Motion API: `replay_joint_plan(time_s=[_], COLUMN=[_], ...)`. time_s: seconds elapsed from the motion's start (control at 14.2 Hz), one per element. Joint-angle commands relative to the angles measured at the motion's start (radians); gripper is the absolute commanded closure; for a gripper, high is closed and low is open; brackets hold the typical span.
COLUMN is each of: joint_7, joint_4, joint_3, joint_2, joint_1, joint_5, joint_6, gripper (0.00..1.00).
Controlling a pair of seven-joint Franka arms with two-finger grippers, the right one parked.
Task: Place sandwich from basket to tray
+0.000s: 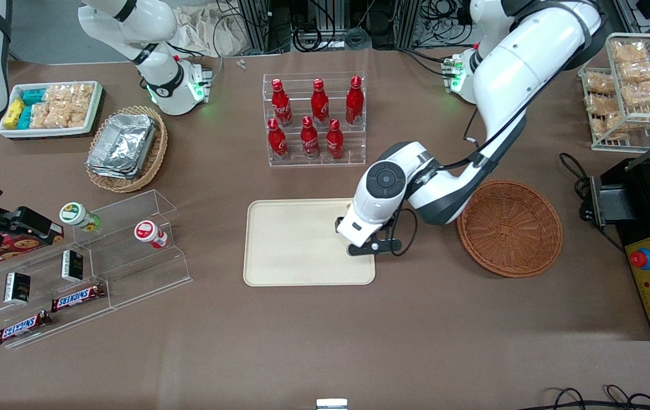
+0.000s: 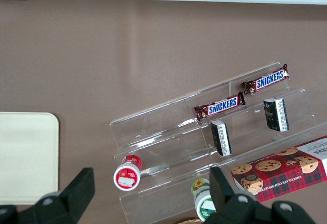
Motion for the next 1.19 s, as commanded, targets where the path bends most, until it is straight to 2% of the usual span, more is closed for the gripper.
replay_joint_plan(time_s=[0.0,0.28,0.49,0.77,0.84,0.98,1.12], joint_7=[0.007,0.053,0.241,0.410,0.471,0.629,0.764], joint_4=[0.035,0.029,0.026,0.031,0.034,0.035,0.025], joint_3=[0.006,0.004,0.006,0.026,0.064,0.156,0.293], joint_2=[-0.144,-0.279,-0.349,-0.411,-0.423,-0.466,-0.507], joint_1=[0.038,0.104,0.173,0.244,0.244,0.238,0.189], joint_5=[-0.004,-0.098,-0.190,-0.239,-0.242,-0.308,-0.356], joint_6=[-0.116,-0.158,-0.282,-0.343,-0.366,-0.397,-0.403], gripper=[0.00,0.00,0.00,0.00,0.00,0.00,0.00])
